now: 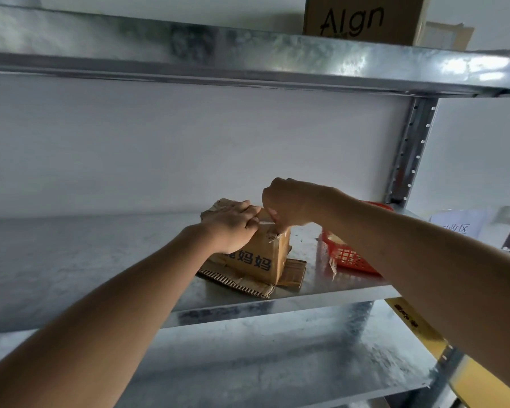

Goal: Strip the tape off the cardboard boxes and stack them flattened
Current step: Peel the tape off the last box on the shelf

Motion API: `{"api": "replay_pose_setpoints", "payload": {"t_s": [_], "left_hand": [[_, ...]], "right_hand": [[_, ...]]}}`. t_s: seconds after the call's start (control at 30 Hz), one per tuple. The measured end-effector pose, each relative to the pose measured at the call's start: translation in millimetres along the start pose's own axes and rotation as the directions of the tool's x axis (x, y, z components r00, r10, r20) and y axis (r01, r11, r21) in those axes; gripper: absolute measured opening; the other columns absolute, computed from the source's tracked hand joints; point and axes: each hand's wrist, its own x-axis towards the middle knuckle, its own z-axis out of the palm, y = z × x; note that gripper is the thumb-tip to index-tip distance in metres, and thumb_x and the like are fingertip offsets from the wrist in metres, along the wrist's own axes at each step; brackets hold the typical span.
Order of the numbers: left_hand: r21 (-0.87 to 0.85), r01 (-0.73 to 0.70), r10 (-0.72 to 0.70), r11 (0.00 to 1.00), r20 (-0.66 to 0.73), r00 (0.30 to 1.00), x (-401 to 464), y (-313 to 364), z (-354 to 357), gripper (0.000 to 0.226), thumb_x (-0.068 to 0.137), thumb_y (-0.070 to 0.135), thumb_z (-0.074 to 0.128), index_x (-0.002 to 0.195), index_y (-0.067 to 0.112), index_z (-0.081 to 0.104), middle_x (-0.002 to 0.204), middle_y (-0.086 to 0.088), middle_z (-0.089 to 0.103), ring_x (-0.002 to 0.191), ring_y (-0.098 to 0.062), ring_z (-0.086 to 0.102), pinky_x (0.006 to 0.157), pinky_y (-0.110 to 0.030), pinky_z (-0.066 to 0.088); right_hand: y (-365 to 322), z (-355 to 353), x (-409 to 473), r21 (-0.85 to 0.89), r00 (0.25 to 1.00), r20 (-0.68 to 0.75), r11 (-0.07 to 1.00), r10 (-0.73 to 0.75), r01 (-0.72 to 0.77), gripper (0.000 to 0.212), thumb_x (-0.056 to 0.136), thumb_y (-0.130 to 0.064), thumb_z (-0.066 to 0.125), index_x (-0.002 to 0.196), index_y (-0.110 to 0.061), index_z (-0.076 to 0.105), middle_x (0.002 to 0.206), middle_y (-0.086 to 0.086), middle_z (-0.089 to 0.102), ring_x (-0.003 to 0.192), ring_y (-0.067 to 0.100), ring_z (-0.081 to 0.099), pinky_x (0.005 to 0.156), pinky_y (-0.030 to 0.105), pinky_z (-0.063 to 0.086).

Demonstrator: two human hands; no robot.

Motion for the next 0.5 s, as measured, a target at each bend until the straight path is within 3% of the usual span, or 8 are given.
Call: {"api": "replay_pose_setpoints", "payload": {"t_s": [0.1,0.23,0.37,0.43,0.5], "left_hand": [[-0.007,0.012,-0.012,1.0,-0.013,1.0,3,-2,3,0.057,0.11,0.05,0.017,0.165,0.034,0.014,0.174,0.007,0.0,0.159,-0.016,-0.001,0.126,-0.042,0.003],[0.02,-0.002,0.003,1.0,-0.015,1.0,3,-4,4,0.056,0.11,0.048,0.016,0.165,0.034,0.014,0.174,0.005,0.001,0.159,-0.016,-0.001,0.126,-0.043,0.004],[0.035,-0.012,0.013,0.999,-0.02,1.0,4,-3,4,0.056,0.111,0.047,0.015,0.165,0.034,0.015,0.174,0.004,0.003,0.16,-0.019,0.001,0.126,-0.045,0.007],[0.033,-0.009,0.01,0.999,-0.019,1.0,4,-1,3,0.056,0.11,0.047,0.015,0.164,0.035,0.016,0.173,0.005,0.007,0.159,-0.02,0.006,0.126,-0.048,0.012],[0.034,-0.009,0.01,0.999,-0.023,1.0,4,0,1,0.056,0.11,0.048,0.014,0.164,0.035,0.018,0.172,0.007,0.011,0.158,-0.021,0.012,0.123,-0.051,0.019]], "right_hand": [[13,3,4,0.034,0.999,0.024,0.999,0.026,-0.027,0.036,0.086,-0.046,0.079,0.089,-0.011,0.074,0.083,-0.002,0.074,0.067,0.01,0.061,0.055,0.014,0.038],[30,16,10,0.132,0.996,-0.03,0.988,0.082,-0.078,0.022,0.084,-0.033,0.081,0.085,-0.013,0.072,0.083,-0.002,0.073,0.078,0.015,0.069,0.065,0.025,0.055],[42,40,3,0.368,0.964,-0.186,0.923,0.188,-0.109,0.011,0.087,-0.022,0.079,0.083,-0.019,0.069,0.084,-0.007,0.068,0.066,0.008,0.063,0.045,0.01,0.04],[44,48,-4,0.499,0.951,-0.203,0.86,0.231,-0.102,0.005,0.091,-0.02,0.077,0.088,-0.019,0.074,0.086,-0.009,0.07,0.064,0.002,0.067,0.05,0.009,0.048],[43,53,-11,0.584,0.943,-0.212,0.807,0.258,-0.09,0.006,0.091,-0.023,0.078,0.095,-0.019,0.077,0.089,-0.011,0.073,0.068,-0.001,0.071,0.068,0.019,0.061]]}}
